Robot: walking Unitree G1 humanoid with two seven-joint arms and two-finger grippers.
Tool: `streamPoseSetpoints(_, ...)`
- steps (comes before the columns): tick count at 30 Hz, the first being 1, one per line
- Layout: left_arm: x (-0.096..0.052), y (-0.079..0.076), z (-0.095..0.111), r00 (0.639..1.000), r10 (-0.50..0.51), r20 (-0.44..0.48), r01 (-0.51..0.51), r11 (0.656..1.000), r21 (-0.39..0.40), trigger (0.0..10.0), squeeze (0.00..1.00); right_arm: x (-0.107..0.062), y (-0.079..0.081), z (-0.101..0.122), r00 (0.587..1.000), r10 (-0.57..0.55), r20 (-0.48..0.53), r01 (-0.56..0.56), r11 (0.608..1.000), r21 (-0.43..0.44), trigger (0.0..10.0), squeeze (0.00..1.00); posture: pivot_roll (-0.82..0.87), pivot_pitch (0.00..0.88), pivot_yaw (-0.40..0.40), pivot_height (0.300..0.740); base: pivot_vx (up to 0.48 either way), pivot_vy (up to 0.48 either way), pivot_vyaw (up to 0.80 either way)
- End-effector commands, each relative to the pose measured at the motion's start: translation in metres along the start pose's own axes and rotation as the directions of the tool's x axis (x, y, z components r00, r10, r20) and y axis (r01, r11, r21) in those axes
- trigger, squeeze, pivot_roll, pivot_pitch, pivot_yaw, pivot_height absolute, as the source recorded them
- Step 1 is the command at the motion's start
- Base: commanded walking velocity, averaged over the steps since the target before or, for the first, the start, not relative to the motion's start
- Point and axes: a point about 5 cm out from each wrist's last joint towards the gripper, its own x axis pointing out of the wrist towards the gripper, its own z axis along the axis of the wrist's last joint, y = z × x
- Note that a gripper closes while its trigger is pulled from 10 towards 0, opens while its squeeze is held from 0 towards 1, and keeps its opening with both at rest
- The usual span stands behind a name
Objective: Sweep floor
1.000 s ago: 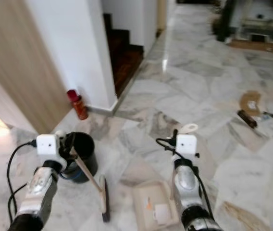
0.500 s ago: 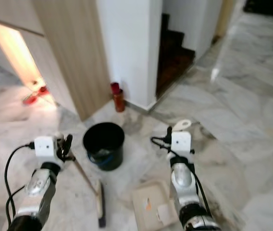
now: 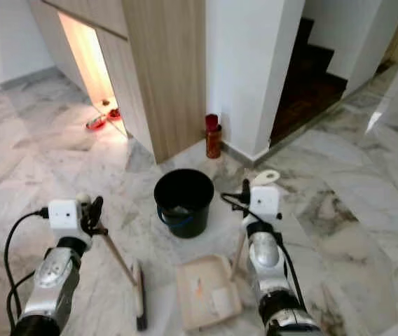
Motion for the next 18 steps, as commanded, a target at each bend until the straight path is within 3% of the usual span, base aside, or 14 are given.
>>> streamPoseSetpoints(1, 0.003, 0.004, 0.008, 0.999, 0.004, 0.038, -0.005, 1.0, 0.013, 10.0, 0.0, 0.013, 0.01, 0.027, 0.993, 0.029, 0.114, -0.03, 1.0, 0.009, 10.0, 0.0, -0.03, 0.0, 0.029, 0.74, 0.0, 0.0, 0.0)
streamPoseSetpoints(7, 0.004, 0.004, 0.009, 0.999, 0.002, 0.037, -0.003, 1.0, 0.015, 10.0, 0.0, 0.017, 0.024, 0.042, 0.983, 0.054, 0.175, -0.061, 0.998, 0.034, 10.0, 0.0, -0.03, 0.0, 0.034, 0.74, 0.0, 0.0, 0.0)
streamPoseSetpoints(11, 0.006, 0.003, 0.009, 0.999, -0.008, 0.035, 0.008, 1.0, 0.019, 10.0, 0.0, 0.014, 0.046, 0.059, 0.962, 0.101, 0.254, -0.122, 0.99, 0.07, 10.0, 0.0, -0.03, 0.0, 0.044, 0.74, 0.0, 0.0, 0.0)
streamPoseSetpoints(18, 0.008, 0.001, 0.01, 0.999, -0.035, 0.032, 0.034, 0.999, 0.031, 10.0, 0.0, 0.012, 0.058, 0.084, 0.932, 0.114, 0.344, -0.154, 0.984, 0.09, 10.0, 0.0, -0.04, 0.0, 0.056, 0.74, 0.0, 0.0, 0.0)
